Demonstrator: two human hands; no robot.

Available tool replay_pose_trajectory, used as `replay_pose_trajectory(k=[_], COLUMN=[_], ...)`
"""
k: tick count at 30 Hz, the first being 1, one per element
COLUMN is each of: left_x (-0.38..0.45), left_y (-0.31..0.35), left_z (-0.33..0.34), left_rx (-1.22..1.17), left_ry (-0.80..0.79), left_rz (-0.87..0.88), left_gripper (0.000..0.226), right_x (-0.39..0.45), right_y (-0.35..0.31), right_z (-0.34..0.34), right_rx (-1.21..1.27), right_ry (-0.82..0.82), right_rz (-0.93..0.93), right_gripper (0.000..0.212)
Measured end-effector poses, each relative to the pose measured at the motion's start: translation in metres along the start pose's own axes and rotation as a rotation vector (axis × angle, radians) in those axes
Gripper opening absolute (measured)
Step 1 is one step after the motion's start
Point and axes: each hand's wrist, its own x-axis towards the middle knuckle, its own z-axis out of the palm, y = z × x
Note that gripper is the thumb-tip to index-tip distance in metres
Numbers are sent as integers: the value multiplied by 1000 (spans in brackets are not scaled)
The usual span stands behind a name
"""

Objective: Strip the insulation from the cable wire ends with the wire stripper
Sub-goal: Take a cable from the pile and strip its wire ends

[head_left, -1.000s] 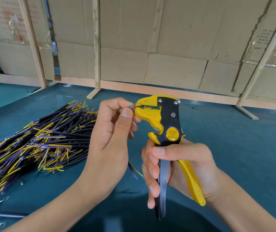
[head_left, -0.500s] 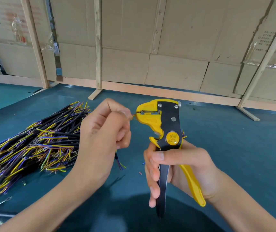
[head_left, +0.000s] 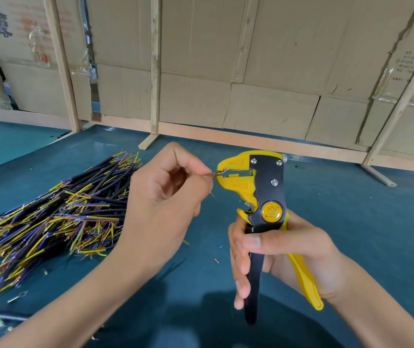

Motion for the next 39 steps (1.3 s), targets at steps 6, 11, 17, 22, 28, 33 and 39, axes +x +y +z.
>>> replay_pose_trajectory(k=[6, 11, 17, 22, 28, 33, 39], left_x=[-2, 0, 2, 5, 8, 11, 11], left_y=[-1, 1, 3, 4, 6, 6, 8], left_z=[-1, -7, -10, -11, -20, -26, -27], left_rx=[136, 124, 144, 95, 152, 227, 326], left_ry=[-5, -59, -138, -146, -264, -324, -341], left_rz=[26, 100, 154, 152, 193, 227, 288], left_gripper=[4, 8, 5, 18, 21, 21, 23], right_x=[0, -1, -3, -4, -5, -5, -5], right_y=[2, 0, -2, -4, -9, -10, -10], right_z=[-2, -3, -4, -4, -5, -6, -7], right_rx=[4, -1, -30, -54, -93, -118, -97], right_ry=[-24, -17, -9, -8, 3, 12, -13], right_rz=[-15, -28, -23, -12, 19, 44, 72], right_gripper=[9, 8, 9, 10, 9, 7, 9])
